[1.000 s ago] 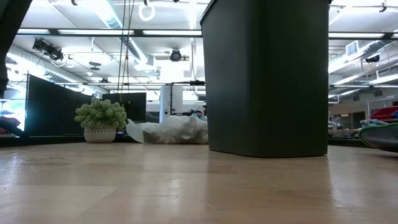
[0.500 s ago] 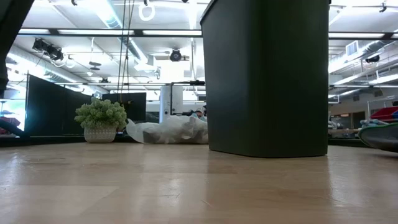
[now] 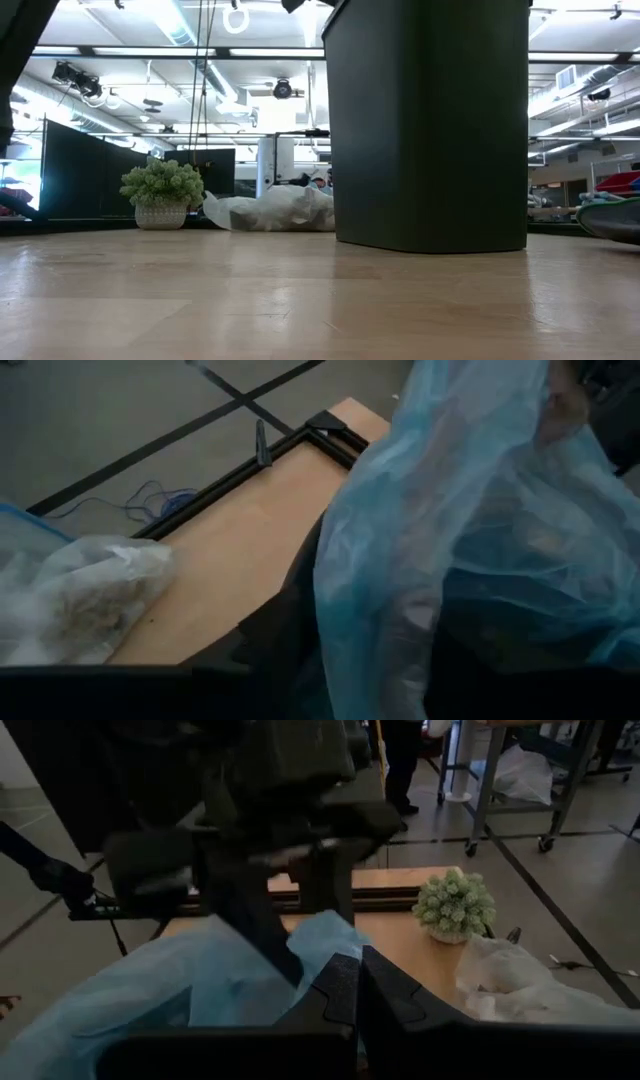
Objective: Place trash/remove bag and relplace
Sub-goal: Insert the new blue trash bag into the trash bin
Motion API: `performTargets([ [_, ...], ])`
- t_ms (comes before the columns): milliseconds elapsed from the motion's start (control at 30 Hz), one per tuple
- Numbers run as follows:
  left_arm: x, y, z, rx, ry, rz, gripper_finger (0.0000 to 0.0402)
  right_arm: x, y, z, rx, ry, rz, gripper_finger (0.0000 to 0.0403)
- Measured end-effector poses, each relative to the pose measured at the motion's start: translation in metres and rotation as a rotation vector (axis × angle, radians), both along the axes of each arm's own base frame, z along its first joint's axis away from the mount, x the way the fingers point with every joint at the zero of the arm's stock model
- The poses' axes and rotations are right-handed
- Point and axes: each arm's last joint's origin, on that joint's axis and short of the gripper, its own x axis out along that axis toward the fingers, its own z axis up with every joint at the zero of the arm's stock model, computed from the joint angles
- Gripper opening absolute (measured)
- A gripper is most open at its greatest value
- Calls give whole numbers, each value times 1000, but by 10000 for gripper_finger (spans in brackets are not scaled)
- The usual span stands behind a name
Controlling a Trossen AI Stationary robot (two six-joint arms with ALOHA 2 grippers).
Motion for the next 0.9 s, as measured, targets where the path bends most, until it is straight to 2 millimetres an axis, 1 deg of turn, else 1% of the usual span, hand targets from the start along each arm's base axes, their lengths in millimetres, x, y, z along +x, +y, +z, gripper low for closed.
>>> performTargets([
  [100, -2, 0, -2, -28, 15, 20, 137, 0, -1, -5, -22, 45, -22, 0],
  [200, -6, -1, -7, -63, 70, 27, 91, 3, -4, -15, -81, 116, -68, 0],
  [333, -17, -2, -14, -122, 160, 85, 32, 13, -12, -23, -78, 150, -83, 0],
  [400, -20, -2, -16, -141, 185, 117, 11, 18, -16, -28, -73, 168, -80, 0],
  [467, -22, -2, -16, -150, 197, 133, 7, 23, -19, -33, -62, 188, -77, 0],
  [567, -21, -2, -16, -151, 183, 131, 15, 26, -23, -38, -46, 218, -85, 0],
  [767, -21, -2, -15, -149, 173, 154, 13, 19, -32, -44, -79, 291, -194, 0],
  [900, -21, -2, -16, -148, 177, 156, 8, 12, -37, -49, -71, 348, -210, 0],
])
